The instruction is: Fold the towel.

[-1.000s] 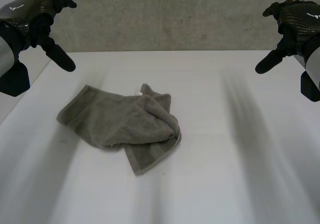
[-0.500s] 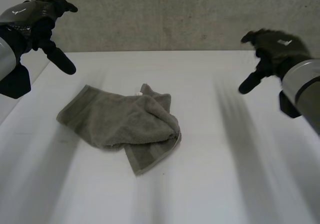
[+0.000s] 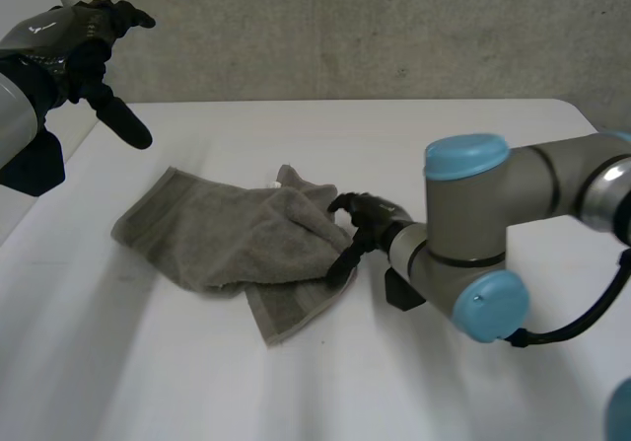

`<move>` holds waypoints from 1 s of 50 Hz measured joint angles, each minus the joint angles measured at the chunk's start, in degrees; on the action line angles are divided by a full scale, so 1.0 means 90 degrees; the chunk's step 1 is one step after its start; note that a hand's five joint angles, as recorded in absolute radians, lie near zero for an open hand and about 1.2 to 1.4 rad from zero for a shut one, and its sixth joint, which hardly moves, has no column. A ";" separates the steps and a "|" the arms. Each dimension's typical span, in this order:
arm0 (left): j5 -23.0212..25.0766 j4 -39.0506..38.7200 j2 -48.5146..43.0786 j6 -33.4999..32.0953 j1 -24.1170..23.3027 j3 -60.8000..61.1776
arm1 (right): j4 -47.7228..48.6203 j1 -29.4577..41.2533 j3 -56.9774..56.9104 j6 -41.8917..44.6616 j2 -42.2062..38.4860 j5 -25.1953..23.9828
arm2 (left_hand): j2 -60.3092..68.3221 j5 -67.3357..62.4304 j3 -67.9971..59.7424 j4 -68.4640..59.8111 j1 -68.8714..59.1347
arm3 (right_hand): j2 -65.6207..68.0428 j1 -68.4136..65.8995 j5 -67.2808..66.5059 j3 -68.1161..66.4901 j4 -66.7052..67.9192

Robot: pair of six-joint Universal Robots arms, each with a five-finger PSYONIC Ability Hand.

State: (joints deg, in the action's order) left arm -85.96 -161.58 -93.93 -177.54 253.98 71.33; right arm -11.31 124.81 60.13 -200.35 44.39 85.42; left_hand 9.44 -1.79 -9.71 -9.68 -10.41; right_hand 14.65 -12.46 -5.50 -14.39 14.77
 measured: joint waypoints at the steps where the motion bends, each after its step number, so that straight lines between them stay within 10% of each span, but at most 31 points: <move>1: 0.0000 -0.0008 -0.0002 0.0000 0.0001 0.0001 | 0.0003 0.0033 -0.0057 0.0003 -0.0083 0.0010 | 0.0000 0.0000 0.0000 0.0000 0.0000 | 0.0000 0.0000 0.0000 0.0000 0.0000; 10: 0.0001 -0.0063 -0.0037 0.0000 0.0003 0.0013 | 0.0018 0.0156 -0.0410 0.0240 -0.0318 0.0264 | -0.0001 0.0000 0.0000 0.0000 0.0000 | 0.5605 -0.4400 -0.5294 -0.5878 0.5884; 31: 0.0055 -0.0951 -0.1216 -0.0039 -0.0364 0.0293 | 0.0132 -0.0192 0.1147 0.4264 0.3762 -0.0067 | -0.0002 0.0000 0.0000 0.0000 0.0000 | 0.5654 -0.4500 -0.5467 -0.5957 0.5938; 50: 0.0961 -0.3173 -0.3566 -0.0024 -0.1640 0.0256 | 0.0118 -0.0250 0.2428 0.5629 0.5185 -0.0540 | 0.0104 0.0000 -0.0063 -0.0036 -0.0013 | 0.5890 -0.4500 -0.5468 -0.5958 0.5938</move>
State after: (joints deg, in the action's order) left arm -77.31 -190.13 -126.02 -177.76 239.22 73.64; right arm -10.25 122.56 81.99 -149.69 91.06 80.56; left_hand 10.38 -1.79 -10.27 -10.00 -10.53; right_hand 67.65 -52.96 -54.72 -68.01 68.21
